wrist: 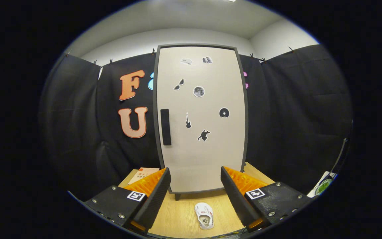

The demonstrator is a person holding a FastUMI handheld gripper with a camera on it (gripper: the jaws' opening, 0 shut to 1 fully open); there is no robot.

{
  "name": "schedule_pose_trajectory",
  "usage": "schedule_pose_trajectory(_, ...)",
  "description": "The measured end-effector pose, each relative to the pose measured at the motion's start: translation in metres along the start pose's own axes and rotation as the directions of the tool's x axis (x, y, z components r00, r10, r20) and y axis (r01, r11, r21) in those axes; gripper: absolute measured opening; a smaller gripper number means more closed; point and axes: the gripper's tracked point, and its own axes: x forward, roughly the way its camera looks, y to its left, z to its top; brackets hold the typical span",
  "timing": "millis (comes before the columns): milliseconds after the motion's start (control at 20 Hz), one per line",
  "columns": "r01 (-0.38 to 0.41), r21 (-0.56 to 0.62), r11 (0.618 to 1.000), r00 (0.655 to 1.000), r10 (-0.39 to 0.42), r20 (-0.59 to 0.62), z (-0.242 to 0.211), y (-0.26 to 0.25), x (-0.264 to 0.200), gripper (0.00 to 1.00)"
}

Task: Open the shoe cabinet door, grab the shoes and put them into the shoe cabinet, then close the shoe cabinet door.

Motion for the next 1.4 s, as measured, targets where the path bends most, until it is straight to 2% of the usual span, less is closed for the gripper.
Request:
schedule_pose_trajectory(250, -0.052, -0.007, 0.999, 0.999, 0.053, 0.013, 0.01, 0.03, 0.036, 0.94)
schedule_pose_trajectory(650, -0.108, -0.017, 0.994, 0.993, 0.109, 0.046, 0.037, 0.074, 0.119, 0.94)
schedule_pose_trajectory(1250, -0.106, -0.04, 0.994, 0.993, 0.108, 0.055, 0.045, 0.105, 0.214, 0.94)
schedule_pose_trajectory(1400, -0.097, -0.048, 0.994, 0.992, 0.1, 0.071, 0.047, 0.107, 0.224, 0.89)
